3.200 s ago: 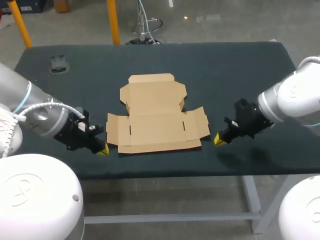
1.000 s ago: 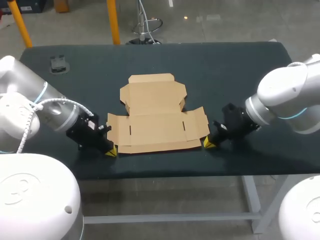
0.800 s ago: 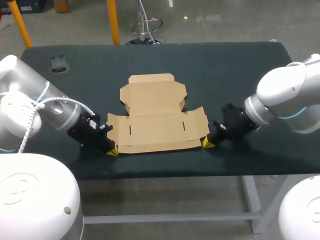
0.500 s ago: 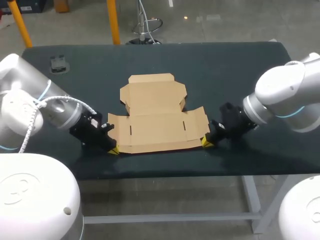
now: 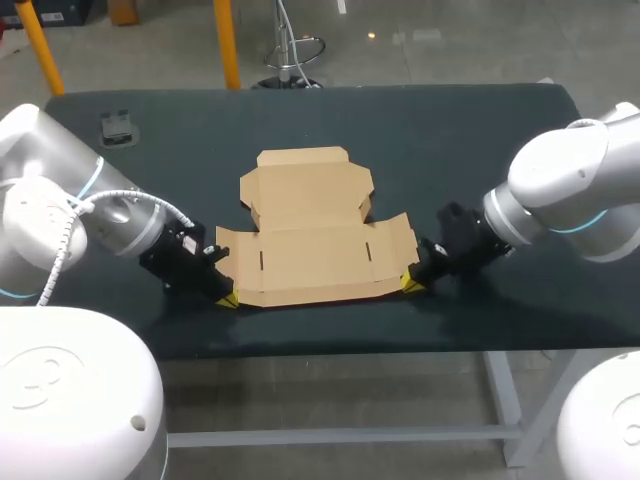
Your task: Assemble the packaging by folding the flat box into shape, placing the metal phone stand inside, and closing the box properly
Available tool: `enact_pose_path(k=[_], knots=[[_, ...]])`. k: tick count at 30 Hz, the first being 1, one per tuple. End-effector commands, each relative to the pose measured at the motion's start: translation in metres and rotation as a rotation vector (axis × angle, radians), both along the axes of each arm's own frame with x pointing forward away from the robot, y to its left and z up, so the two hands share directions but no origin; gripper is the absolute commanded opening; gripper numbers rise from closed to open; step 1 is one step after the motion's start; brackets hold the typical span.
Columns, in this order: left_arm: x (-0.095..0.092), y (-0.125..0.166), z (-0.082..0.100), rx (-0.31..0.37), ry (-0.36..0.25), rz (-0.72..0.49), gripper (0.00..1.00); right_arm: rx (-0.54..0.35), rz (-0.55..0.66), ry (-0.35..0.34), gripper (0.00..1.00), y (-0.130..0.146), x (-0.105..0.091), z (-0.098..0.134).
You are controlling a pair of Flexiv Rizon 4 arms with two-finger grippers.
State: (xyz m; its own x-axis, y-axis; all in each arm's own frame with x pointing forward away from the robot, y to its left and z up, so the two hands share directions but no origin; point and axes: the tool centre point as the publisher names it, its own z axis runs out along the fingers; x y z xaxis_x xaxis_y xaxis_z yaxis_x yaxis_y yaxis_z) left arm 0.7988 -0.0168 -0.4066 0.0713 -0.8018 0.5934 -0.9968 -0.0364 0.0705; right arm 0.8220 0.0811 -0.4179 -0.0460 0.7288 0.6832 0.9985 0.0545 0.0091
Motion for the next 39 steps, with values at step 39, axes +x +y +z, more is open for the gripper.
enact_pose_path(k=[39], knots=[[-0.001, -0.030, 0.019, 0.112, -0.057, -0.058, 0.00, -0.073, 0.071, -0.041, 0.00, 0.032, 0.007, 0.016]])
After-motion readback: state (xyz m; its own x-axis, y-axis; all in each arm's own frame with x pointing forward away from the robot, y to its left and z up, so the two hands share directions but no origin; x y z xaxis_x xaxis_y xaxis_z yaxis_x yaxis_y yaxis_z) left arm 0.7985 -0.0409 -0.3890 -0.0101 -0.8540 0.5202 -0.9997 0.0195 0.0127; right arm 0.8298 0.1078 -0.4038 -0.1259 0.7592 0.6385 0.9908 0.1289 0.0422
